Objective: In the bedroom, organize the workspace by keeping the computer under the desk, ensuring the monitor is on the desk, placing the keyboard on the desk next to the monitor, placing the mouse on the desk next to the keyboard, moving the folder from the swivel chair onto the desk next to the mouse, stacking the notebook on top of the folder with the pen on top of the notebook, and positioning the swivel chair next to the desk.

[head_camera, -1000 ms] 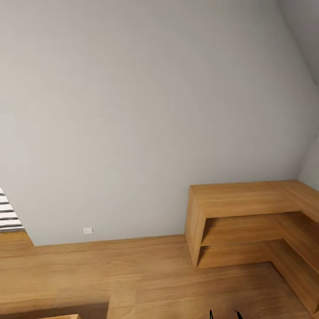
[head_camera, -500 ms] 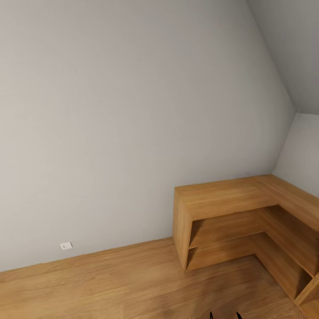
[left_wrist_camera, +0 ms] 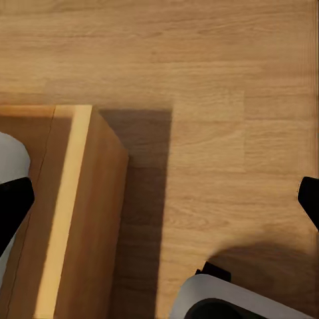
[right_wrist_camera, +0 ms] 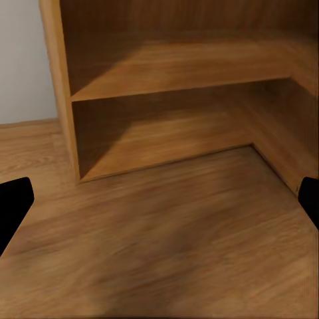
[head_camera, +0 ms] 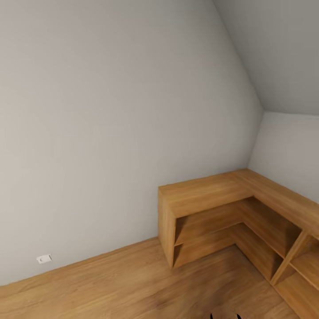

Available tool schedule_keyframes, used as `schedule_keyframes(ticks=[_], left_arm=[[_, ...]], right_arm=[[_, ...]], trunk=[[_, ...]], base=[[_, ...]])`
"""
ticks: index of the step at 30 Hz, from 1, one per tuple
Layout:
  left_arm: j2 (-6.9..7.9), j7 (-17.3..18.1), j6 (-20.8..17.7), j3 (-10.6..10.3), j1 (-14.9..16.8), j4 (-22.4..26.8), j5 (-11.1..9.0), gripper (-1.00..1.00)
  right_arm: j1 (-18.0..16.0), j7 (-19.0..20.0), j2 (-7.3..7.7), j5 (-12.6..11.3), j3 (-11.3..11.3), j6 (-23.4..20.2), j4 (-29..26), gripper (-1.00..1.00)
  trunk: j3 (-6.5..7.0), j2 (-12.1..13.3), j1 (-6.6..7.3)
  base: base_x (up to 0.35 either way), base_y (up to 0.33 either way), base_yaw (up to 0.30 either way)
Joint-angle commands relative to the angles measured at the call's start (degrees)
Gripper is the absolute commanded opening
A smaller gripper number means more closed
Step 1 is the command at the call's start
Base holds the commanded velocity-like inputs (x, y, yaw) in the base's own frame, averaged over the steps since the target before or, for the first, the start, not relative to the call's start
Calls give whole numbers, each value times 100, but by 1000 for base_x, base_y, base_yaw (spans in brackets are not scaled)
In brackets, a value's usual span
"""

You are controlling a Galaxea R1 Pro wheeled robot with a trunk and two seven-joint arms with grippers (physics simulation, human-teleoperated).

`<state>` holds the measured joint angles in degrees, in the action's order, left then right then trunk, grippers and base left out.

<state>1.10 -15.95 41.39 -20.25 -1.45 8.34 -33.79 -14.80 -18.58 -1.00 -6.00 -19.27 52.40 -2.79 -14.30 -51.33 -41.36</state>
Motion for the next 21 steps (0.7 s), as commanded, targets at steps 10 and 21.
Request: schedule_keyframes(ticks=[10, 21], left_arm=[[0, -50, 4, -54, -4, 20, -13, 100], [-4, -48, 4, -61, -4, 19, -5, 100]], right_arm=[[-5, -3, 4, -59, -51, -119, -9, 100], [-5, -3, -3, -59, -51, -133, -11, 100]], trunk=[[13, -5, -1], [24, -5, -1]], base=[[0, 0, -269], [0, 0, -277]])
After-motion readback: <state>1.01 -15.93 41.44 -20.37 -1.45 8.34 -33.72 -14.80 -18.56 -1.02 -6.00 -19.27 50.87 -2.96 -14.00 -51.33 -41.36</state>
